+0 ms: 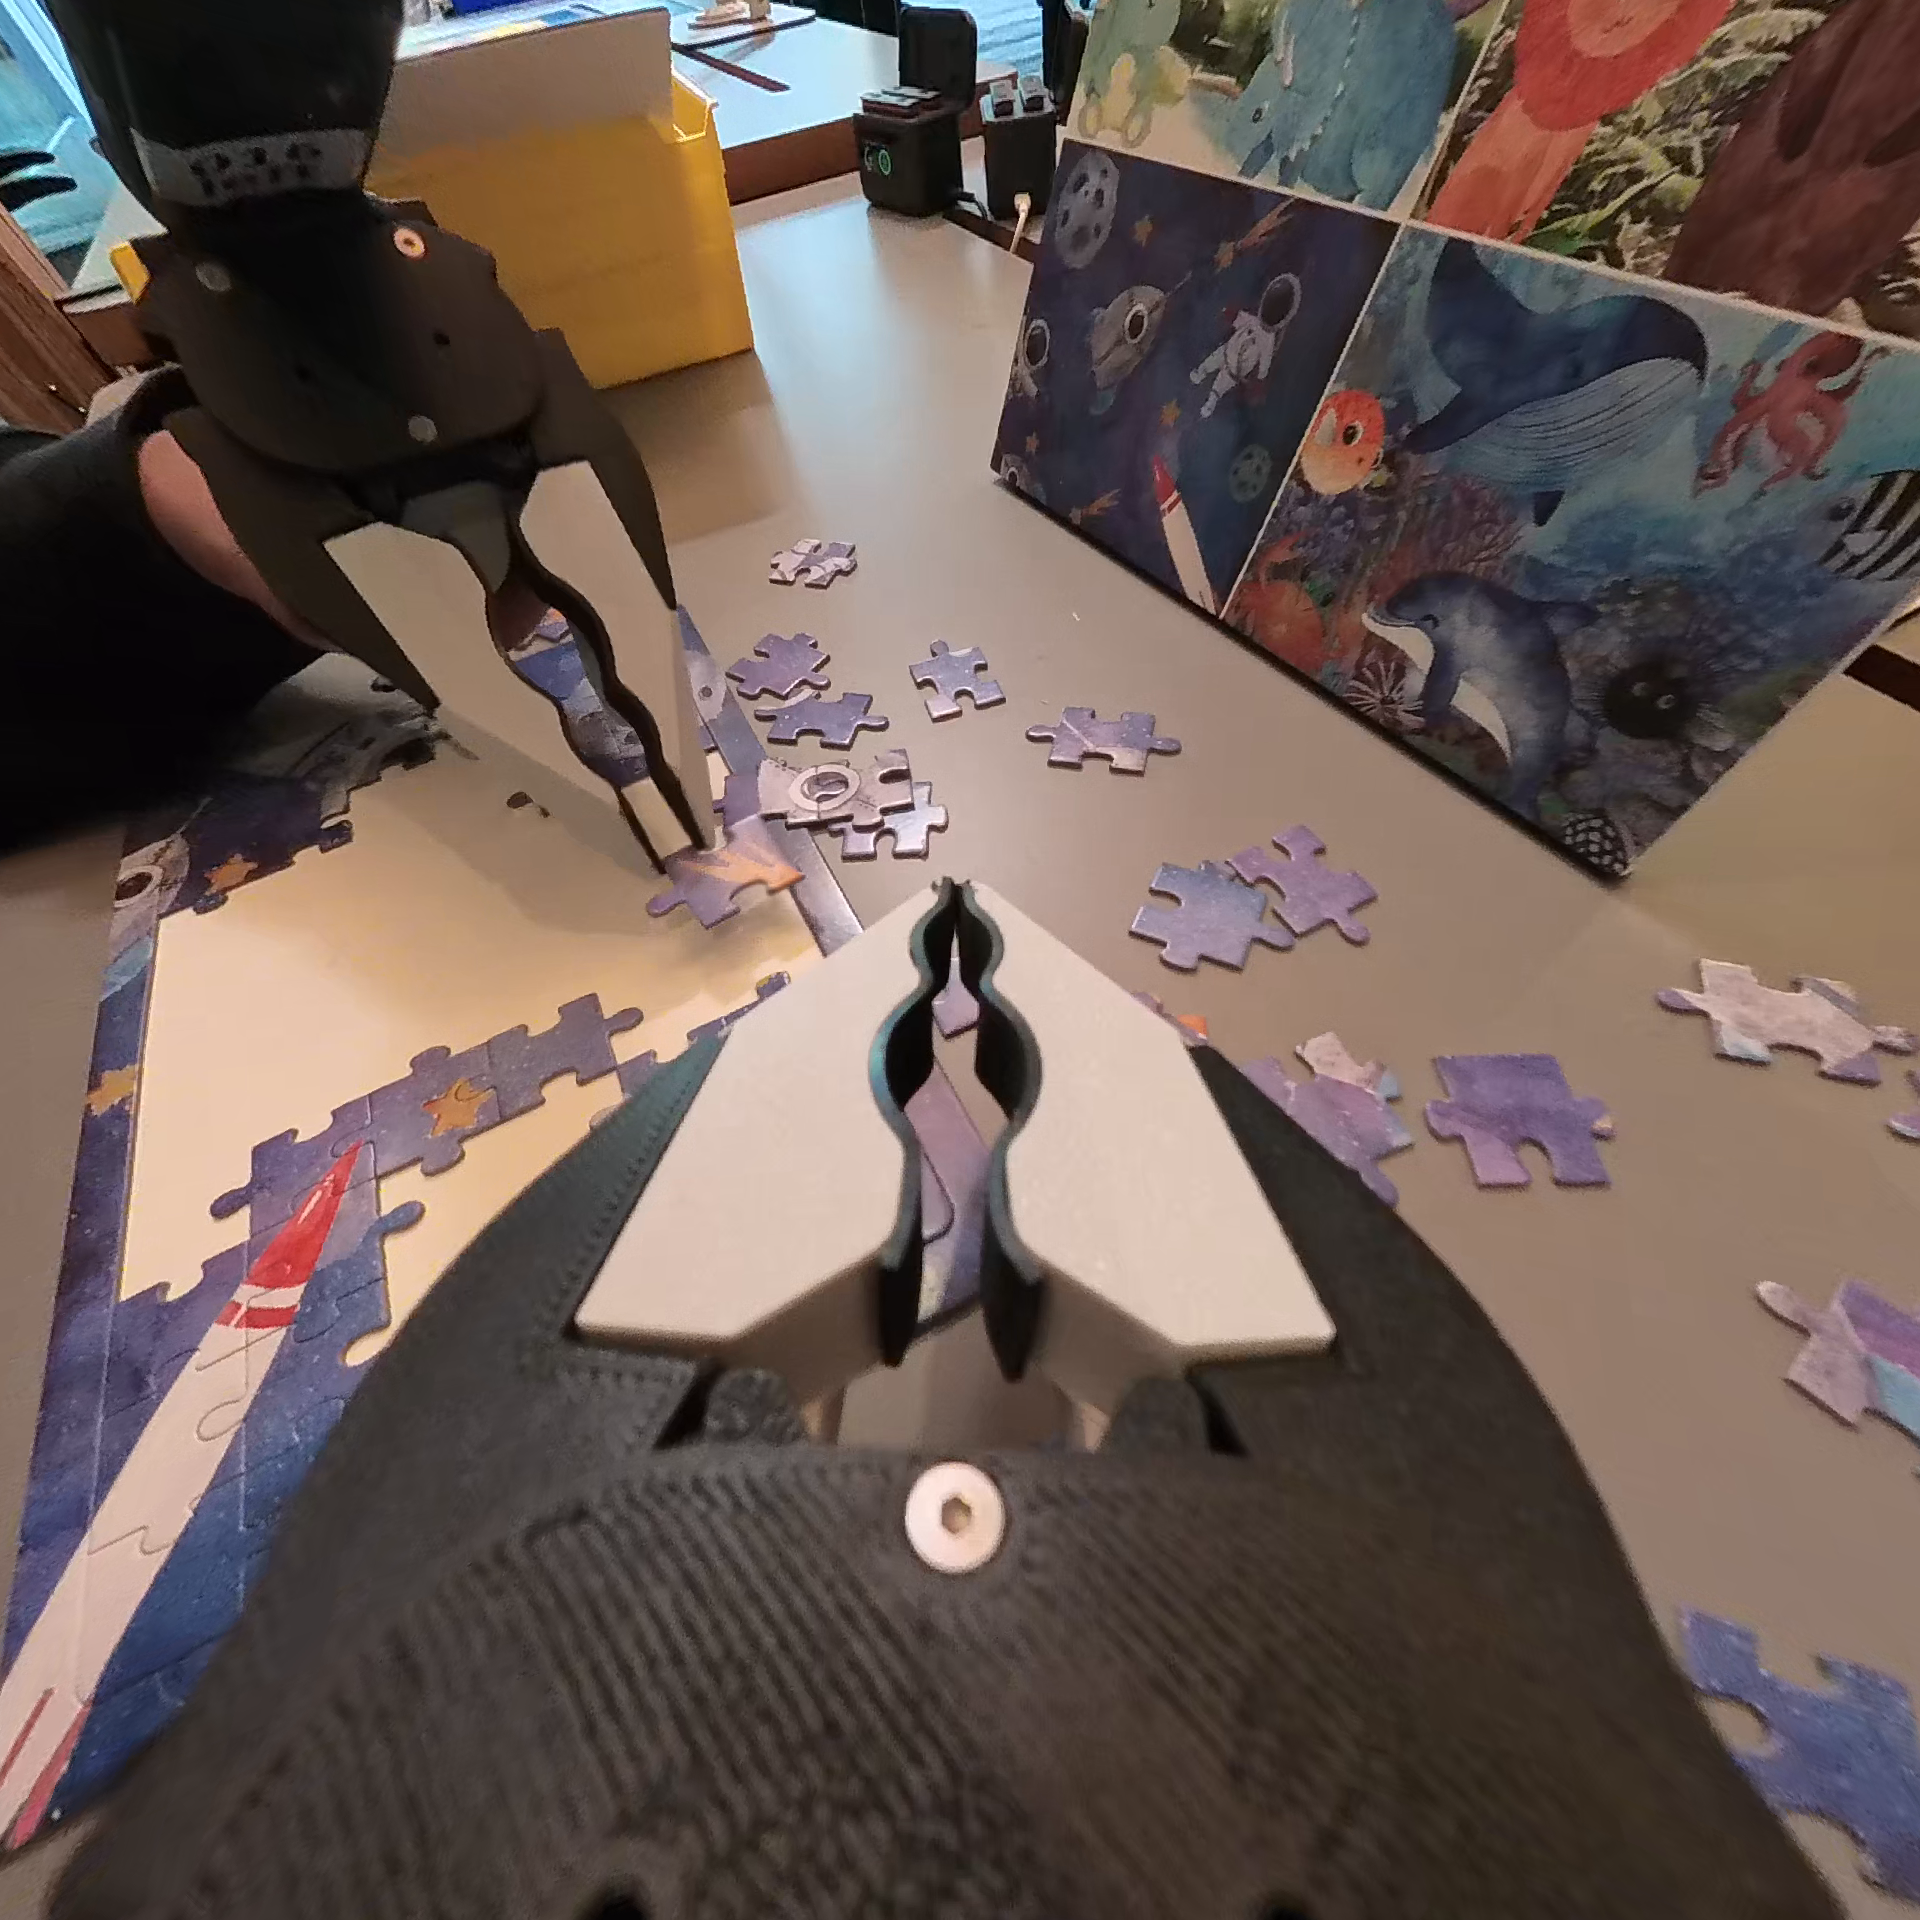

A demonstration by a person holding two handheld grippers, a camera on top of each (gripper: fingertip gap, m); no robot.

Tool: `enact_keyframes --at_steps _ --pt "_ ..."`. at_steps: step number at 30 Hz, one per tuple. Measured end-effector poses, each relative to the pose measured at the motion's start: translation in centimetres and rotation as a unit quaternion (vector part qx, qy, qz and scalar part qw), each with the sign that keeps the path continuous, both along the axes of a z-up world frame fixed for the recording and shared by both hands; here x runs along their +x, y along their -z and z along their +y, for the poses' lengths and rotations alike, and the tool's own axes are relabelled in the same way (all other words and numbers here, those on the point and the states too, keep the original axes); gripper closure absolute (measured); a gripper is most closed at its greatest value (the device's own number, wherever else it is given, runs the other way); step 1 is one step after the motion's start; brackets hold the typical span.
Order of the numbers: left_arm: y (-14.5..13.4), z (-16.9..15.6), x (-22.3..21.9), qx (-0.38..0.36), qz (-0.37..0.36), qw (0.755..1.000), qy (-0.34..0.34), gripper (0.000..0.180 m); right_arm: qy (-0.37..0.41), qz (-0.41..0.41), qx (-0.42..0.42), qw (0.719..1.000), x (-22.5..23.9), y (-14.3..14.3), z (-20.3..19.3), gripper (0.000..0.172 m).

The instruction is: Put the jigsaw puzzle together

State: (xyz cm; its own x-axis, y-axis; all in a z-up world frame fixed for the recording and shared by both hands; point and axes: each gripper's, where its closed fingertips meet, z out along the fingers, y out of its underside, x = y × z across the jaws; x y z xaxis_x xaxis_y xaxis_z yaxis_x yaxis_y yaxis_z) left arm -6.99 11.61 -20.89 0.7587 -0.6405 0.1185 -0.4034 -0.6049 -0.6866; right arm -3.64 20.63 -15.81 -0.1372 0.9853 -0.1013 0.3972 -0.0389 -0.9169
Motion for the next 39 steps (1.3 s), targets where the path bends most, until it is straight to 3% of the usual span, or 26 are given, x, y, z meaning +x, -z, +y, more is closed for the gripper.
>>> enact_keyframes --at_steps 11,18,21,25,34,39 --pt "-1.0 0.9 -1.7 0.03 0.007 0.999 -0.032 0.17 0.008 0.013 0.001 1.0 0.1 -0.6 0.3 0.172" --pt "-1.9 0.8 -9.6 0.044 0.061 0.989 -0.125 0.17 0.007 0.013 0.002 1.0 0.1 -0.7 0.3 0.172" --pt "-1.1 -0.2 -11.8 0.014 0.039 0.99 -0.132 0.17 0.006 0.012 0.003 1.0 0.0 -0.6 0.2 0.172" --pt "0.3 -0.9 -15.6 -0.001 0.079 0.981 -0.176 0.17 0.005 0.012 0.005 1.0 0.0 -0.6 0.1 0.172" --pt "1.3 -0.4 -17.5 0.009 0.073 0.977 -0.2 0.162 0.008 0.019 0.007 1.0 0.1 -1.1 0.2 0.172" --pt "-3.1 0.2 -18.6 0.09 -0.007 0.966 -0.243 0.155 0.01 0.024 0.008 1.0 0.2 -1.4 0.3 0.172"
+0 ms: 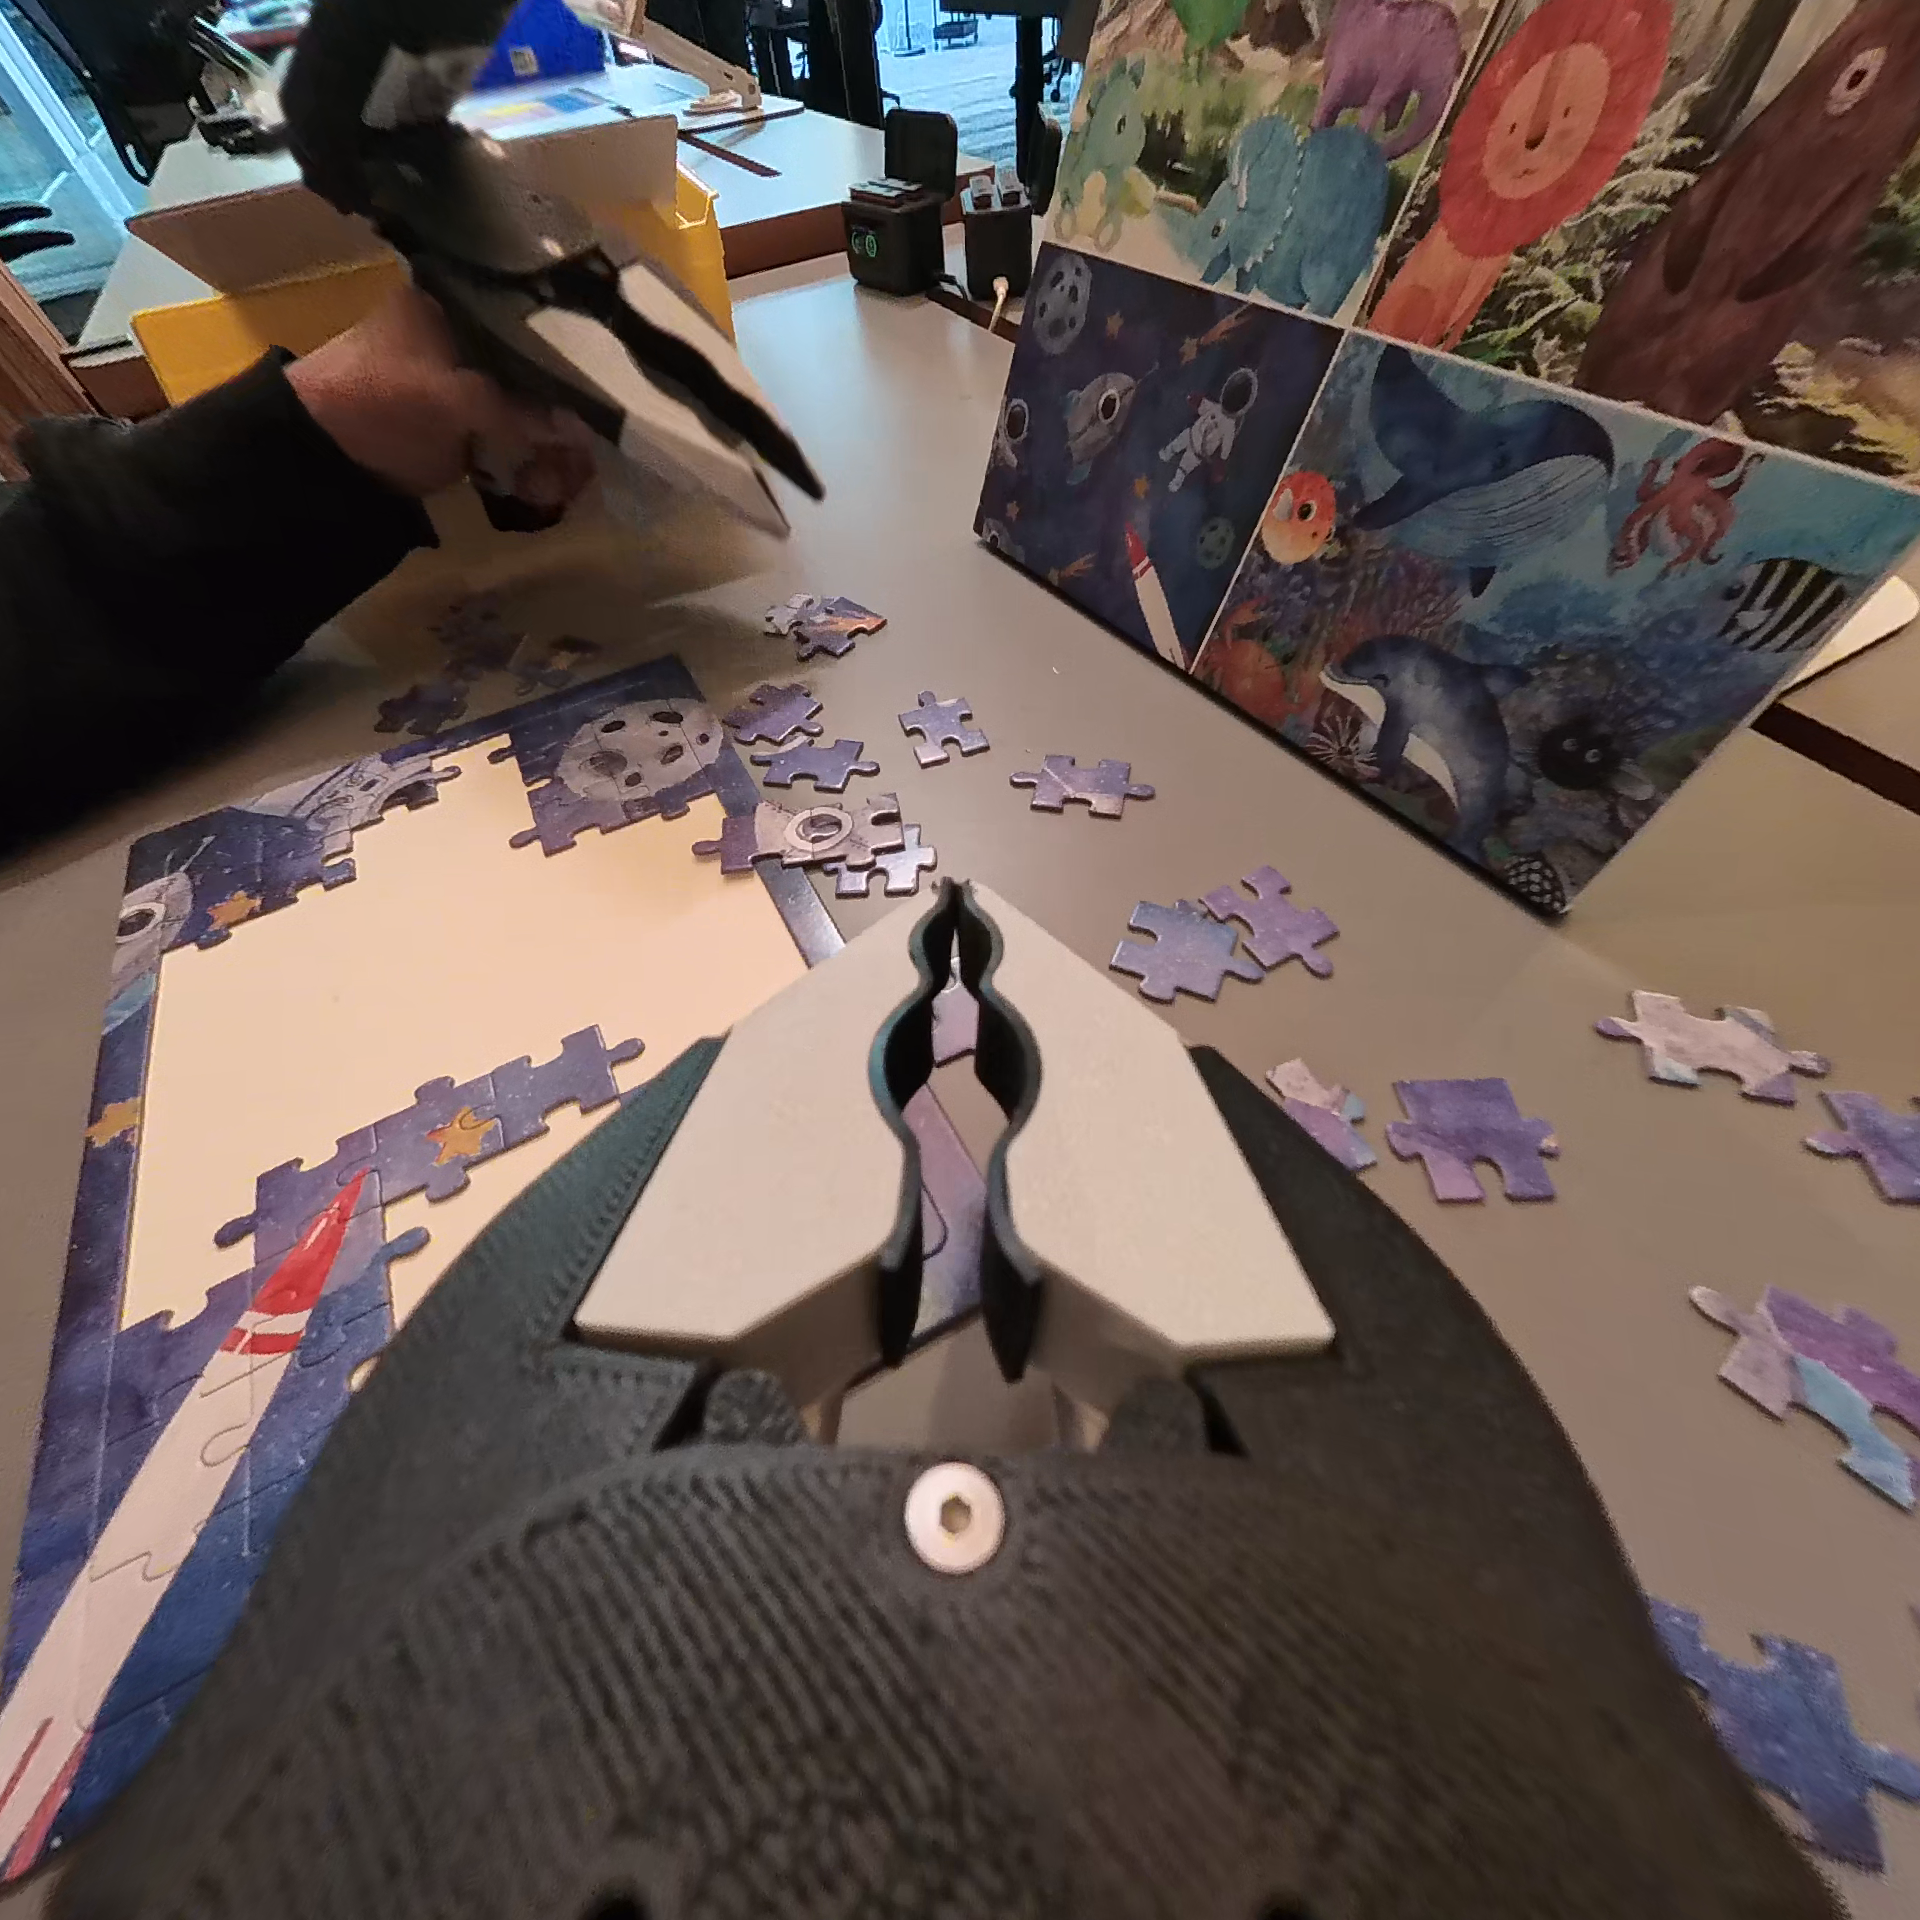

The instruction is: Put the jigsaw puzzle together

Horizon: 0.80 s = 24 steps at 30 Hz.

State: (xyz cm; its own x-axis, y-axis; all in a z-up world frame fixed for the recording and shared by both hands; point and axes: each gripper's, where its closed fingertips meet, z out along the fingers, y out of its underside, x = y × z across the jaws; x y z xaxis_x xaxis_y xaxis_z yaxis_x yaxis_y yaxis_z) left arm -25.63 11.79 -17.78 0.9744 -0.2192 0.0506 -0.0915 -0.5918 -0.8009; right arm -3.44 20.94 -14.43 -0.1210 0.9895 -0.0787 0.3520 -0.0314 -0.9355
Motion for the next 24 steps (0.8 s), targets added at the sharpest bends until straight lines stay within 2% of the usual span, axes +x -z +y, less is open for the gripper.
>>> enact_keyframes --at_steps 4,8,11,24 --pt "-3.4 -0.2 -1.6 0.078 -0.036 0.996 -0.037 0.162 0.0 -0.002 -0.002 1.0 0.0 0.2 0.0 0.172" --pt "-4.5 -0.4 -2.6 0.11 -0.064 0.99 -0.056 0.167 0.0 -0.005 -0.002 1.0 -0.1 0.4 0.0 0.172" --pt "-4.2 -0.4 -2.5 0.107 -0.076 0.99 -0.054 0.167 0.003 -0.002 0.0 1.0 0.0 0.2 0.2 0.172" --pt "-1.9 0.3 -2.0 0.072 -0.047 0.995 -0.049 0.167 0.012 0.008 -0.002 1.0 0.3 -0.4 0.8 0.172"
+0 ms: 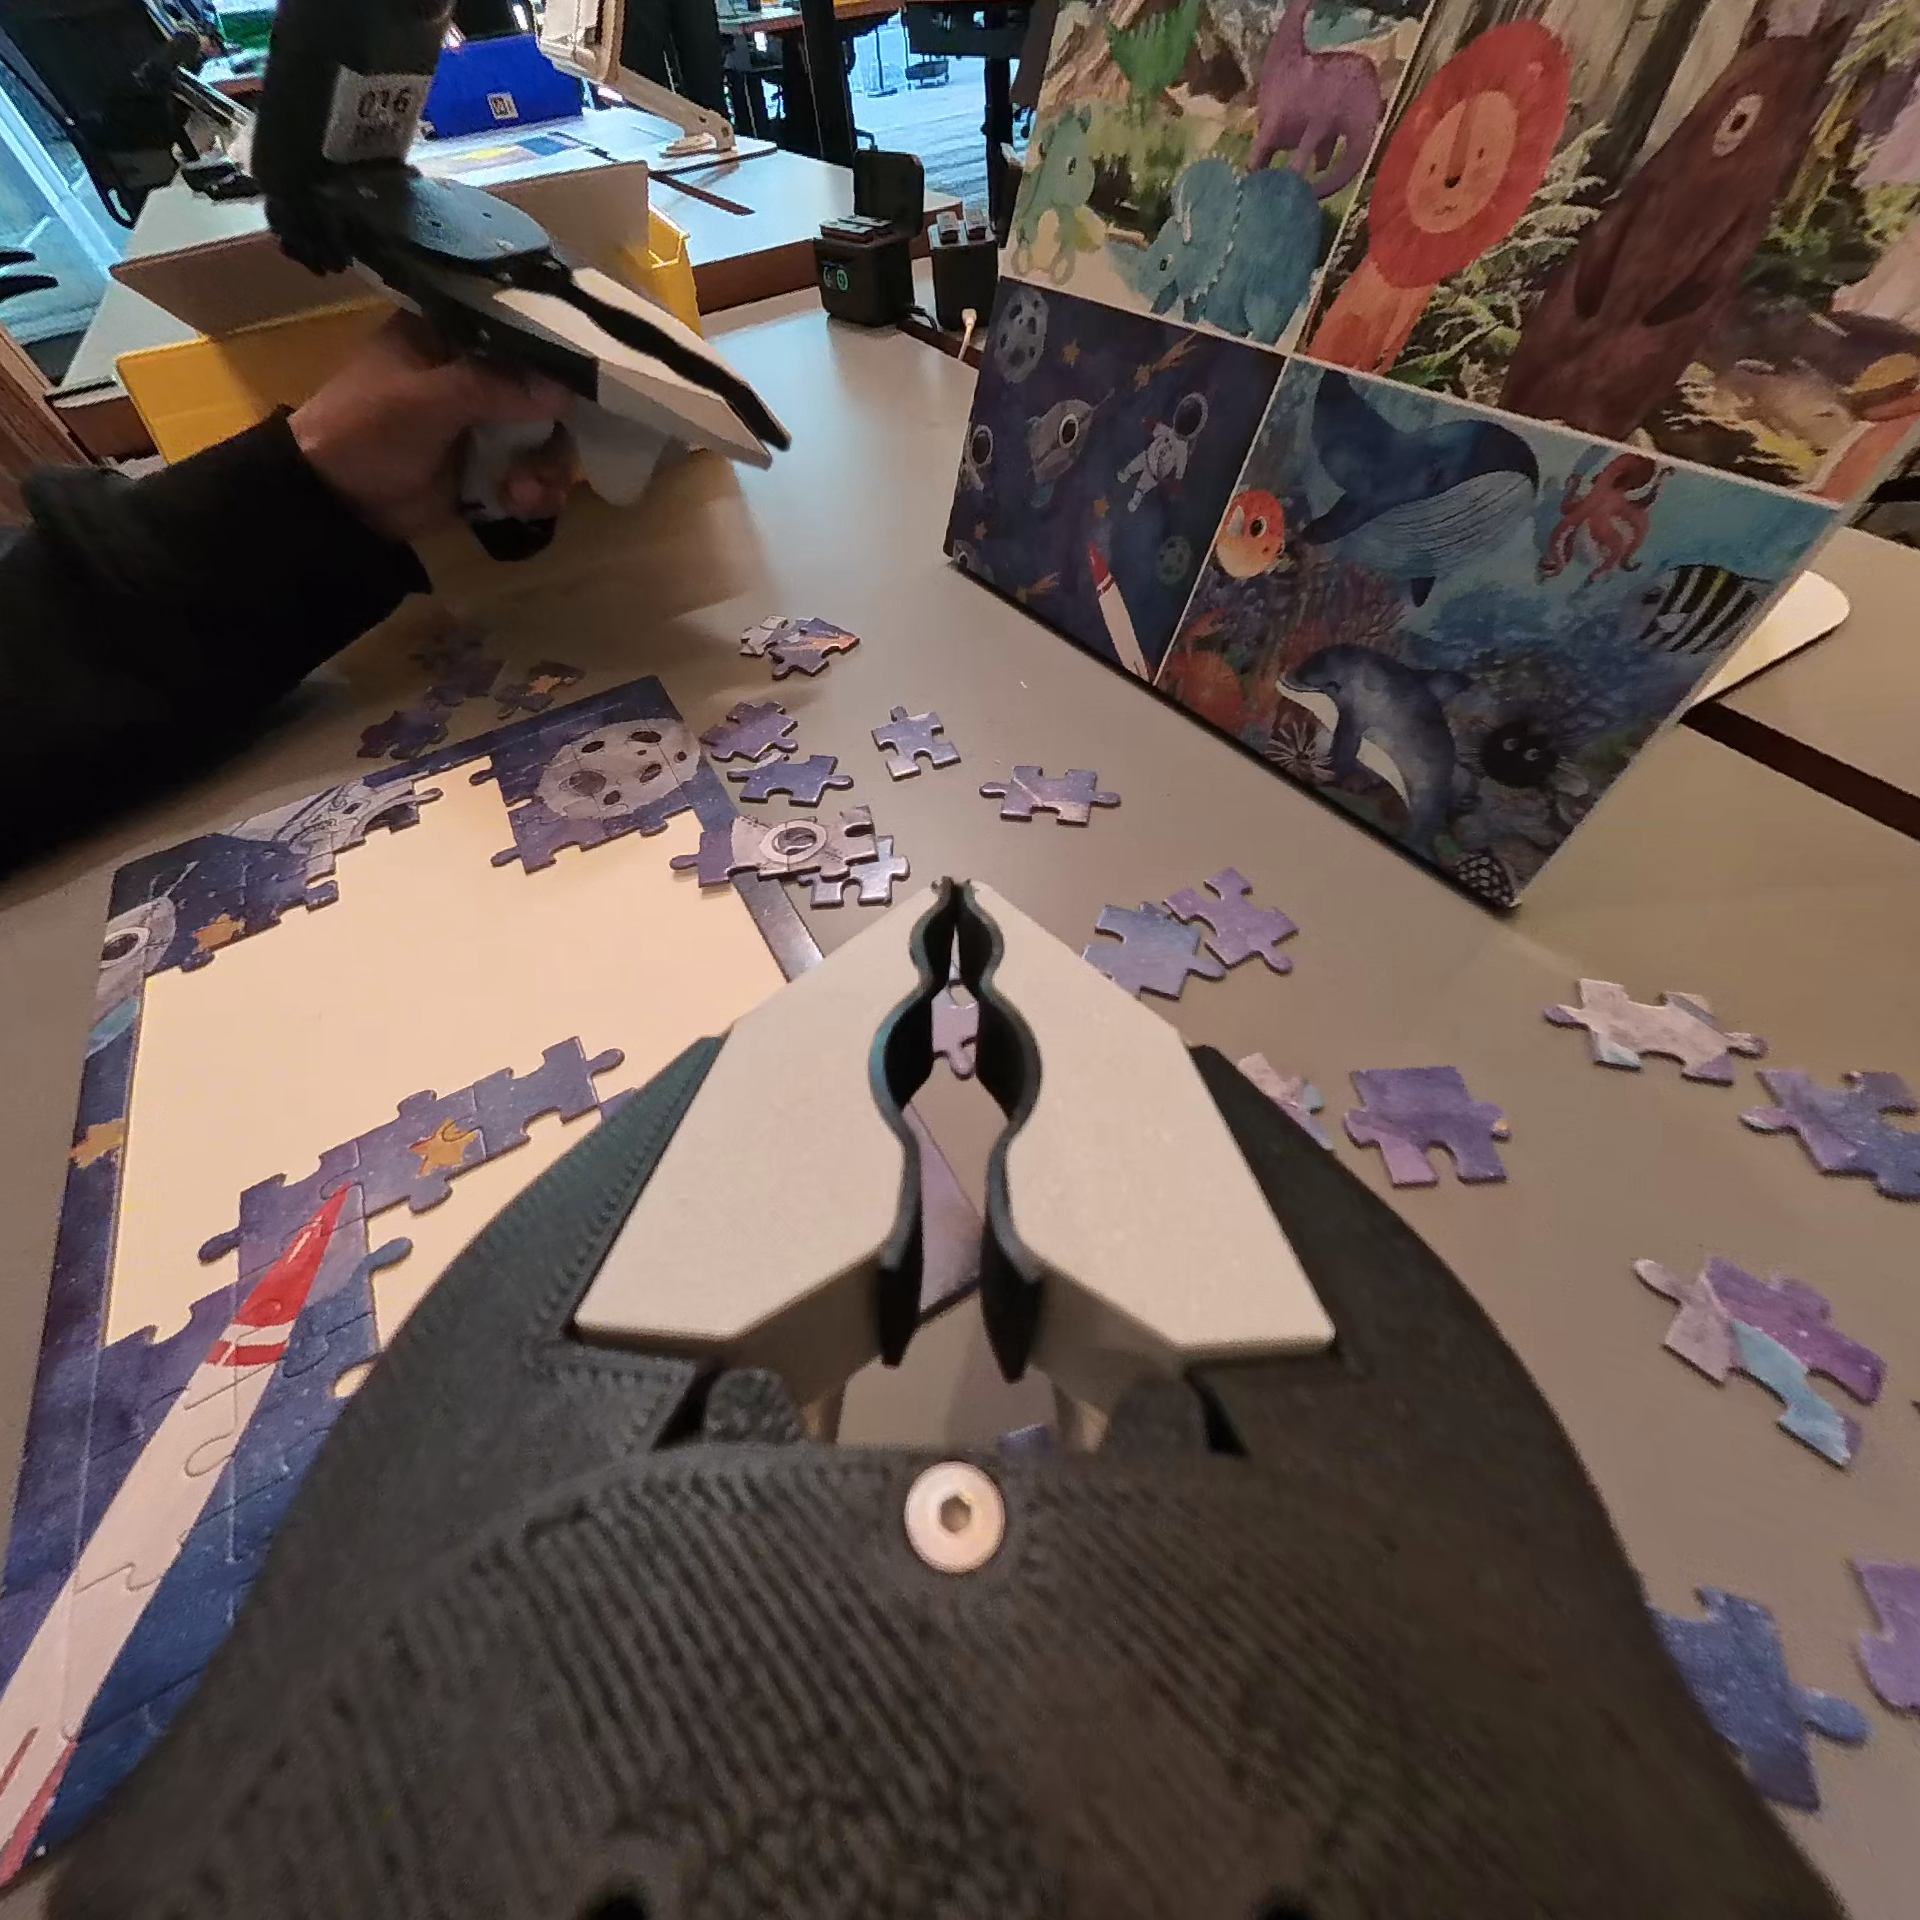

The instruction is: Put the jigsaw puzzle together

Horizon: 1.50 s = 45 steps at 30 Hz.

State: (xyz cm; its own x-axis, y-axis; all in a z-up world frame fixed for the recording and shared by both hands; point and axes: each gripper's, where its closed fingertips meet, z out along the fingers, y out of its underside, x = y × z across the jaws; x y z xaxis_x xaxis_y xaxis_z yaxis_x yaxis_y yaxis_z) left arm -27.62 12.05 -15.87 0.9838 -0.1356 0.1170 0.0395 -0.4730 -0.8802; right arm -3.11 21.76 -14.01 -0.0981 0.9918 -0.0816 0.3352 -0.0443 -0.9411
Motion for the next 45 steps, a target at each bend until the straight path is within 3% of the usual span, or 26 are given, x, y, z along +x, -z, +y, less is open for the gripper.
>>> enact_keyframes --at_steps 45 --pt "0.1 0.1 -0.2 0.003 0.019 1.0 -0.007 0.167 -0.012 -0.016 0.006 1.0 -0.4 0.9 -0.8 0.172"
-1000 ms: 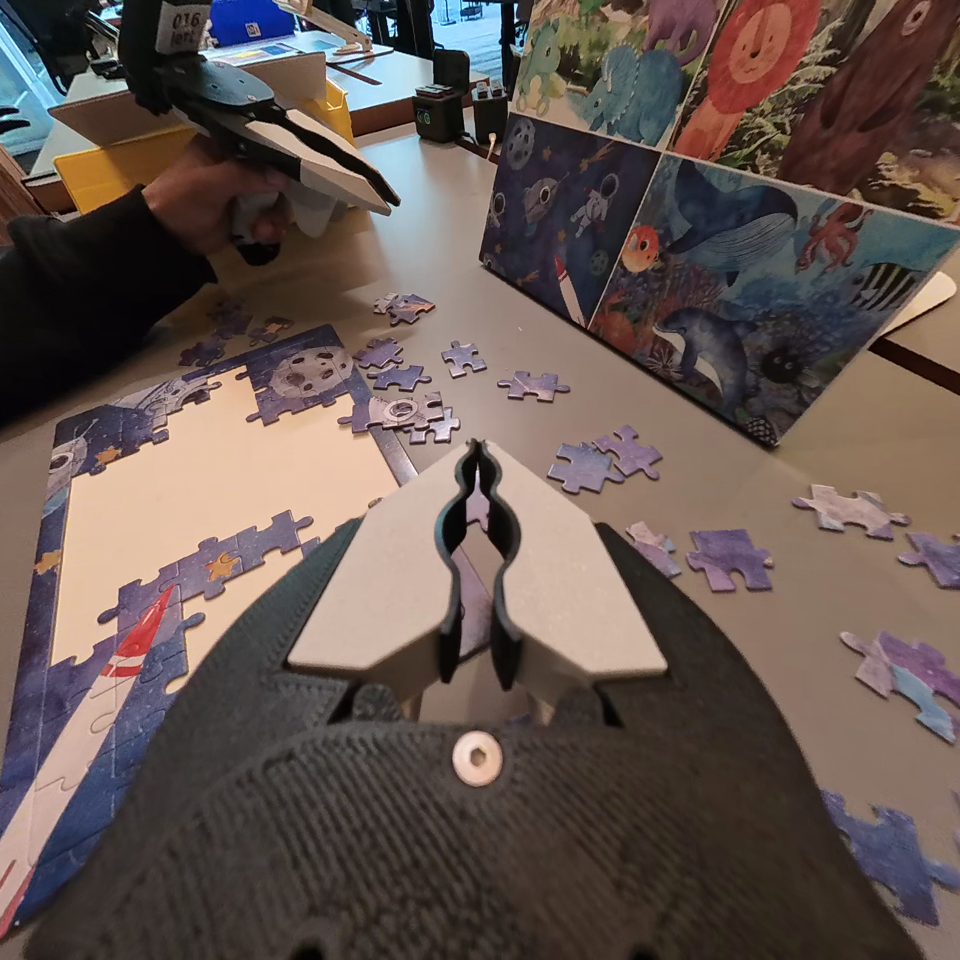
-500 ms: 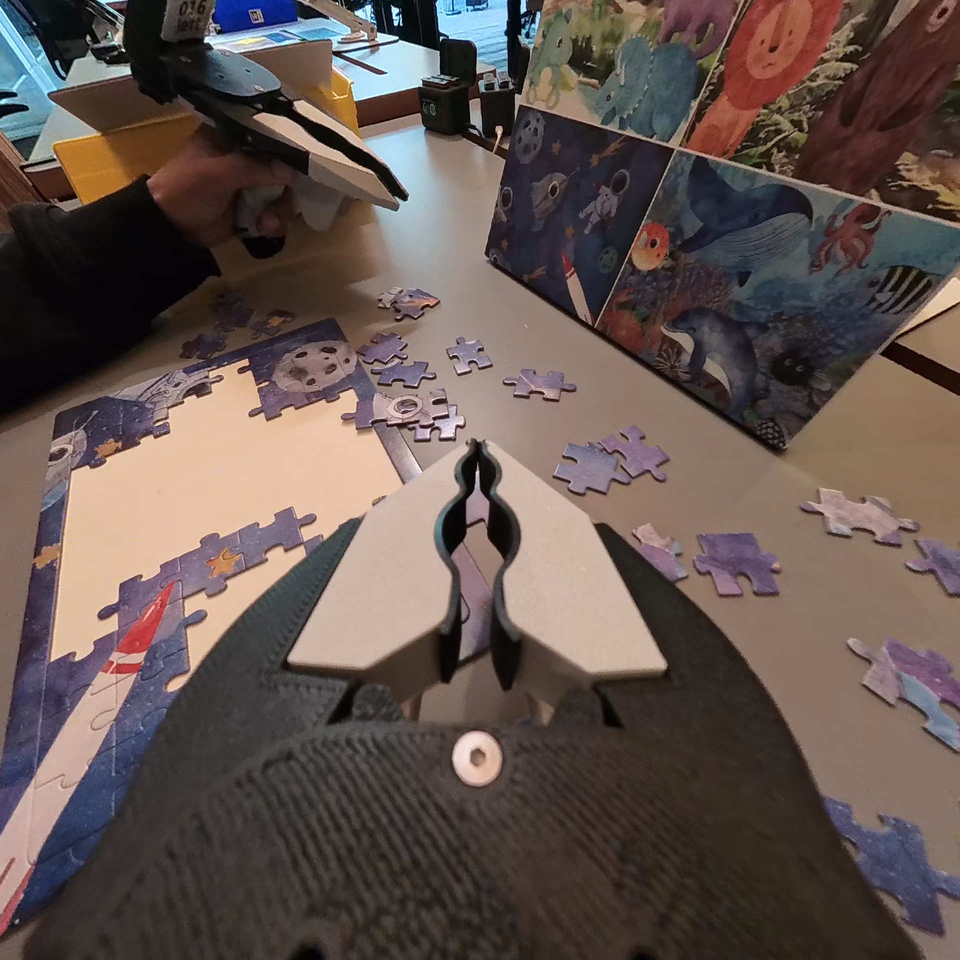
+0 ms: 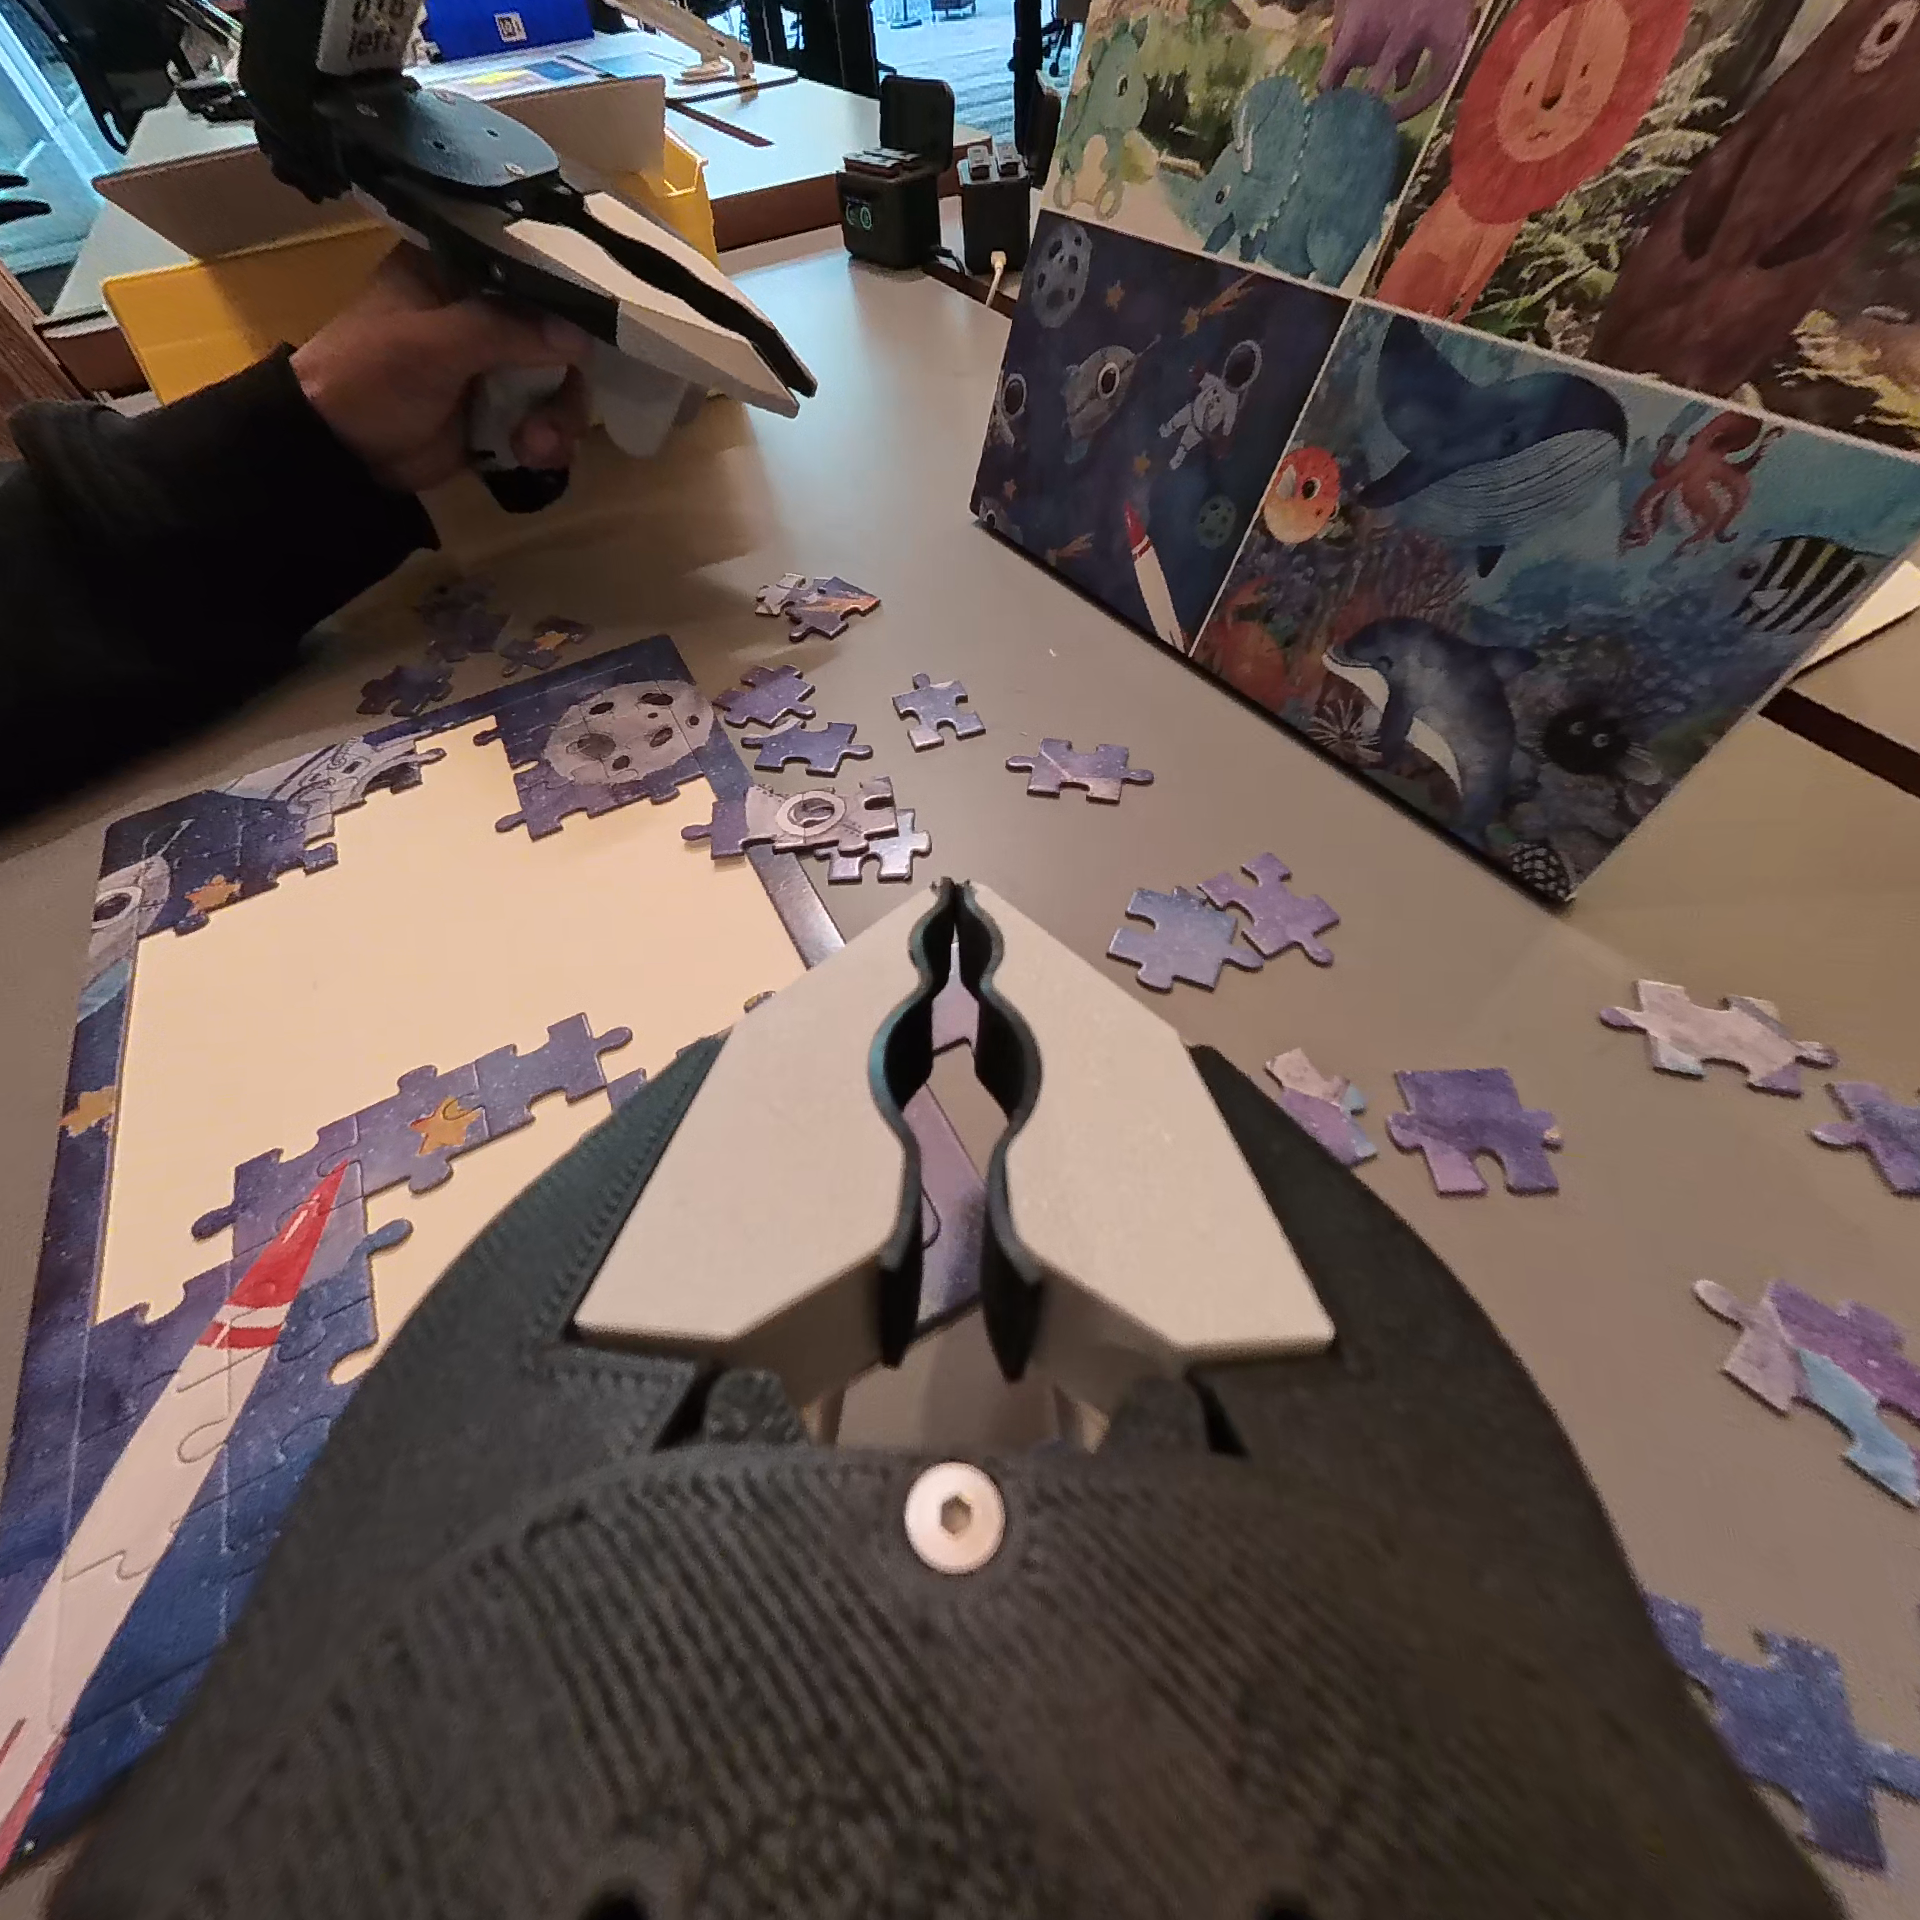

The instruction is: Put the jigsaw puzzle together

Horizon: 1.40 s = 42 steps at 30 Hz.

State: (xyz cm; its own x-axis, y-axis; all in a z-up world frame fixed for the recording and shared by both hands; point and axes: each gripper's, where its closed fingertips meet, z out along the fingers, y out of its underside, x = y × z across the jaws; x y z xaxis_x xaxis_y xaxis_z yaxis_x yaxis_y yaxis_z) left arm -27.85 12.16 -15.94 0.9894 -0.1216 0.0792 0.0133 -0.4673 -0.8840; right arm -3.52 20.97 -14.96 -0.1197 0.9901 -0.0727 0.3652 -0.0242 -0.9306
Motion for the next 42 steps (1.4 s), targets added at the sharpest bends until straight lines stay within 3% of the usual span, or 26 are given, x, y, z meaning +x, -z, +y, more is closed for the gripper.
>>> enact_keyframes --at_steps 9,18,42 --pt "-0.5 0.2 0.7 0.009 0.007 1.0 0.009 0.168 0.033 0.011 0.029 0.999 0.8 -1.1 1.8 0.172" --pt "-0.5 0.7 3.3 0.009 0.028 0.999 0.043 0.171 0.054 0.045 0.004 0.998 2.0 -2.5 3.8 0.172" --pt "-0.6 1.0 4.7 0.012 0.049 0.997 0.06 0.177 0.036 0.015 0.031 0.999 1.2 -1.0 2.6 0.172"
